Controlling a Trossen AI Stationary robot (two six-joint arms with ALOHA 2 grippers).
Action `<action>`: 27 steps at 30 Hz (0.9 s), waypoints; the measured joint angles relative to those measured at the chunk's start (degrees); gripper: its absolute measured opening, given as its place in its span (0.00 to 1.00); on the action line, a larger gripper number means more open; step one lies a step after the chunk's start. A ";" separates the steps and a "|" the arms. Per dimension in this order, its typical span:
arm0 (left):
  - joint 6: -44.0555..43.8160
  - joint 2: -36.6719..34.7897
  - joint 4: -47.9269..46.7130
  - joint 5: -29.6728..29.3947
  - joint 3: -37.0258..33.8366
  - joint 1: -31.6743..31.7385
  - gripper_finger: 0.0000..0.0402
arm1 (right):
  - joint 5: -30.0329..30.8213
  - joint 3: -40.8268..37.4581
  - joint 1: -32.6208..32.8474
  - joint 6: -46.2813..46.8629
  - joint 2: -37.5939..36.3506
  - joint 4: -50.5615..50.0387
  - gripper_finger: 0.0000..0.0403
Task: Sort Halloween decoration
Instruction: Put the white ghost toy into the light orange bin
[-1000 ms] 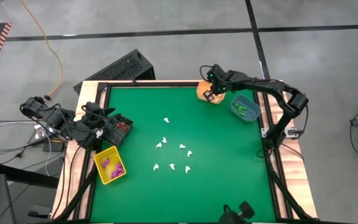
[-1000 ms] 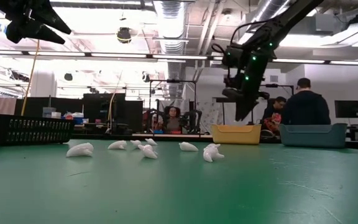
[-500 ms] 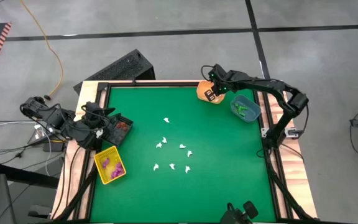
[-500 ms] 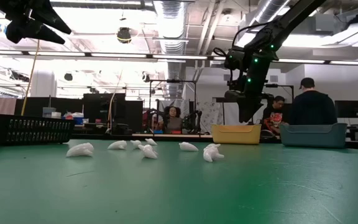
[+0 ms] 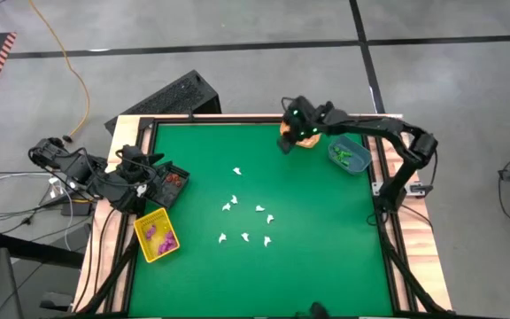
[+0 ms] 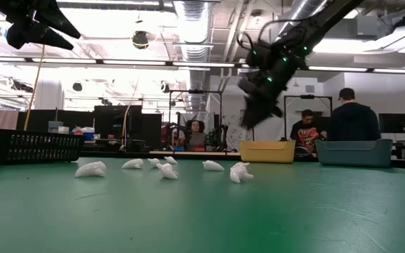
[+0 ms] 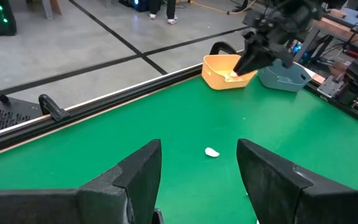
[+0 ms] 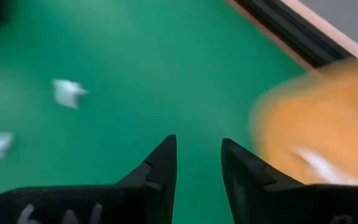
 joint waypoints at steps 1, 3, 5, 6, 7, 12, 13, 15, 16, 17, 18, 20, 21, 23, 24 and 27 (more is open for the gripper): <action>0.00 0.01 0.00 0.00 0.00 0.01 0.50 | -0.62 0.02 1.65 0.02 0.00 2.33 0.30; 0.02 0.00 0.00 0.01 0.00 0.01 0.50 | -0.03 0.07 5.19 0.03 -0.01 6.98 0.30; 0.02 0.01 0.00 0.02 0.00 0.00 0.50 | 2.26 0.07 8.95 0.03 0.15 11.20 0.30; 0.02 0.01 0.00 0.04 0.00 0.00 0.50 | 4.21 0.07 10.87 0.03 0.56 13.66 0.30; 0.02 0.00 0.00 0.04 0.00 0.00 0.50 | 6.40 0.14 12.69 0.03 0.87 15.94 0.30; 0.02 0.02 -0.02 0.20 0.00 0.00 0.50 | 15.27 0.09 19.75 -1.86 5.10 24.13 0.30; 0.00 0.02 -0.02 0.22 0.00 0.00 0.50 | 16.07 0.05 20.71 -2.16 6.32 25.72 0.30; 0.00 0.02 -0.05 0.46 0.00 0.00 0.50 | 17.01 0.20 22.29 -2.39 8.52 28.27 0.30; -0.02 0.01 -0.04 0.65 0.00 0.00 0.50 | 17.29 0.09 22.89 -2.37 9.55 28.47 0.31; -0.01 0.02 -0.04 0.80 0.00 0.00 0.50 | 17.49 0.05 23.33 -2.36 10.59 29.46 0.31; 0.01 0.02 -0.06 1.12 0.00 0.01 0.50 | 17.65 0.10 23.77 -2.37 11.66 30.45 0.32; 0.02 0.00 -0.02 1.53 0.00 0.00 0.50 | 17.69 0.06 24.25 -2.02 13.48 31.18 0.35; 0.02 0.02 -0.05 1.66 0.00 0.00 0.50 | 17.69 0.06 24.33 -1.32 14.39 32.32 0.37; 0.02 0.02 -0.04 1.82 0.00 0.01 0.50 | 17.68 0.09 24.35 0.36 16.01 34.32 0.41; 0.04 0.02 -0.07 2.05 0.00 0.00 0.50 | 17.67 0.29 24.25 0.91 16.88 34.98 0.43; 0.04 0.02 -0.09 2.58 0.00 0.00 0.50 | 17.70 1.98 24.16 1.79 19.35 36.19 0.49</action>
